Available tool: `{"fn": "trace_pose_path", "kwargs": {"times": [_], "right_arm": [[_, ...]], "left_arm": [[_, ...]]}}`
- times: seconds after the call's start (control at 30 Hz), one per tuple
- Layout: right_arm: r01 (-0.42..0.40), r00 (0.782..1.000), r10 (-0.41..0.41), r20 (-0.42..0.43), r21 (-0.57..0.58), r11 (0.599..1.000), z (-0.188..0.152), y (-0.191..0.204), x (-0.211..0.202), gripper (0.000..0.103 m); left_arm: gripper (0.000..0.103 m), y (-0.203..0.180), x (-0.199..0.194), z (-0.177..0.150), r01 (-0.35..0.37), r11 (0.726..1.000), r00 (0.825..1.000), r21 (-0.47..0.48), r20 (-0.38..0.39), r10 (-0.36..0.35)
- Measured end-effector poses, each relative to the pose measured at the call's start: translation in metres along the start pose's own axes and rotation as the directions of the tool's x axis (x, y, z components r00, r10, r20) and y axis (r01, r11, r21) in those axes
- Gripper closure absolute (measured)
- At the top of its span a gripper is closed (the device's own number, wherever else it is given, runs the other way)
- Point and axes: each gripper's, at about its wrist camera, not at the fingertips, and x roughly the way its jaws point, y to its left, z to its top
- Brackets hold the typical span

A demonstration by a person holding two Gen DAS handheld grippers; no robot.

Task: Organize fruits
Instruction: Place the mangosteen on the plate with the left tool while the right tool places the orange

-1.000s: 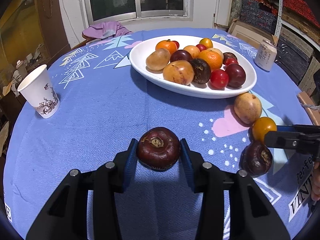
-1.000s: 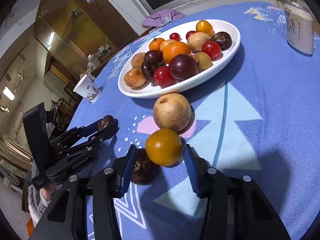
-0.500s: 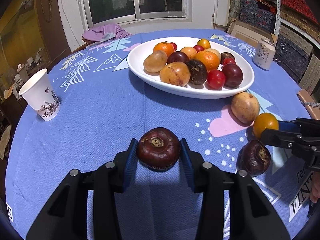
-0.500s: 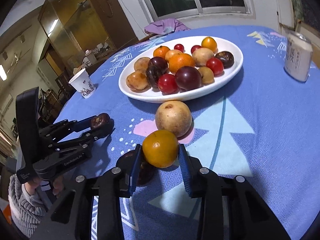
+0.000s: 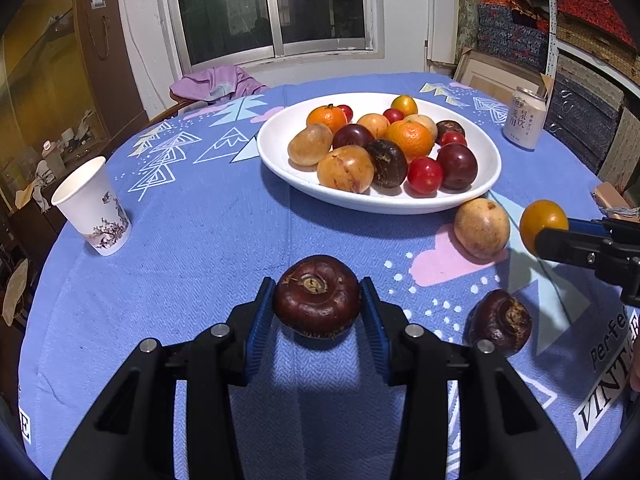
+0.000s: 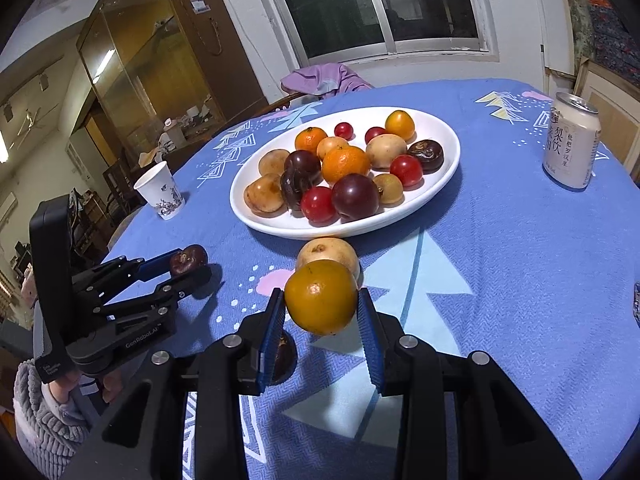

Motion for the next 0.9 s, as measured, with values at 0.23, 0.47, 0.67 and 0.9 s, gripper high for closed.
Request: {"fn": "trace_pose_path", "kwargs": {"times": [0.23, 0.47, 0.67, 0.9], "right_arm": [[0.000, 0.999, 0.000, 0.036, 0.012, 1.000, 0.004, -0.003, -0.011, 0.066], [0.014, 0.997, -0.015, 0.079, 0.018, 1.000, 0.015, -0.007, -0.022, 0.066], [0.041, 0.994, -0.045, 0.100, 0.035, 0.999, 0.062, -0.014, -0.016, 0.066], [0.020, 0.998, -0.026, 0.058, 0.092, 0.996, 0.110, -0.027, 0.034, 0.066]], "left_arm": [[0.061, -0.001, -0.005, 0.002, -0.001, 1.000, 1.000, 0.000, 0.016, 0.001], [0.061, 0.001, -0.015, 0.027, 0.012, 1.000, 0.999, -0.011, 0.053, -0.011], [0.061, 0.000, -0.010, 0.082, 0.037, 0.999, 0.996, -0.022, 0.087, -0.035], [0.061, -0.013, 0.040, 0.121, 0.082, 0.995, 0.996, -0.052, 0.040, -0.080]]}}
